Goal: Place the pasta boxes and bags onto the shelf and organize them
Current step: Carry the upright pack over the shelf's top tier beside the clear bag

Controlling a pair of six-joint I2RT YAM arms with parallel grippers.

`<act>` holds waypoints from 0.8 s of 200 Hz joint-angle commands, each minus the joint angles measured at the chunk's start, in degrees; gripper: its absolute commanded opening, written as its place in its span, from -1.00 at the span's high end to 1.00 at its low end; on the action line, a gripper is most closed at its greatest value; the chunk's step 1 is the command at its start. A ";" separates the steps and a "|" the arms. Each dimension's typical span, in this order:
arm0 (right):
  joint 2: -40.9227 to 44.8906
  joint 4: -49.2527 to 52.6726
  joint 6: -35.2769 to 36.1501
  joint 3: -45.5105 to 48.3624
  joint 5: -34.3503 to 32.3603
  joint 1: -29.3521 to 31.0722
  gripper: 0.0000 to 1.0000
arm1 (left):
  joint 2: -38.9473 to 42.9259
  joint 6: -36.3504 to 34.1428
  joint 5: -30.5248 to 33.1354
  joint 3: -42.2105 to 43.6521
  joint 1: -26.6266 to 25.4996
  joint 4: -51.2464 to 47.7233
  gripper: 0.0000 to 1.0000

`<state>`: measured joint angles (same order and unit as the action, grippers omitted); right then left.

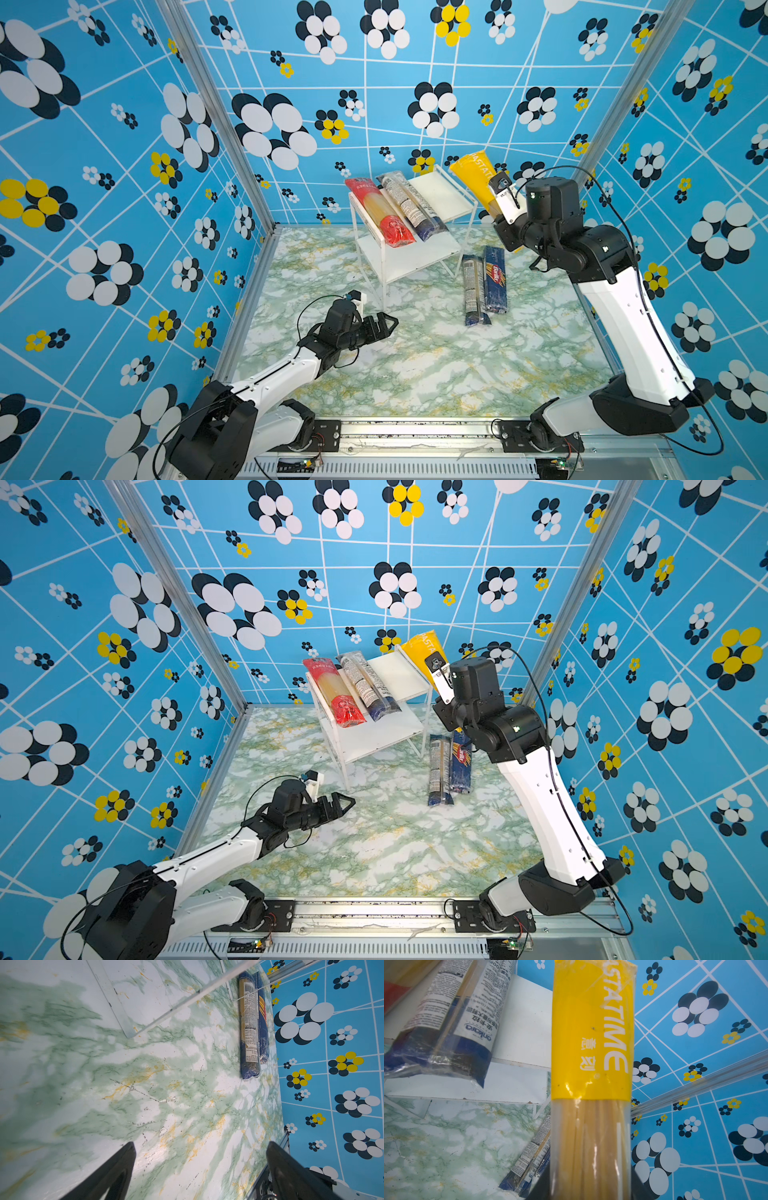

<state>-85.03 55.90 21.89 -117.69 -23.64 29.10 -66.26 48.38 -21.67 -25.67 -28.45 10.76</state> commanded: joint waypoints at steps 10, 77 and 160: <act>-0.79 -9.20 -0.09 -5.63 1.40 -1.04 1.00 | 1.31 -0.55 -0.48 -1.62 0.41 -0.10 -0.98; -8.61 -7.46 0.48 -16.56 3.34 -1.99 1.00 | 1.46 -0.48 -0.74 -1.67 0.41 -0.33 -0.98; -15.54 -6.06 0.50 -24.75 3.42 -2.12 1.00 | 3.06 -0.39 -1.09 -1.44 0.42 -1.08 -0.98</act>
<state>-100.62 56.84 22.55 -137.78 -20.18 27.44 -64.36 48.38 -21.71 -25.67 -28.45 10.74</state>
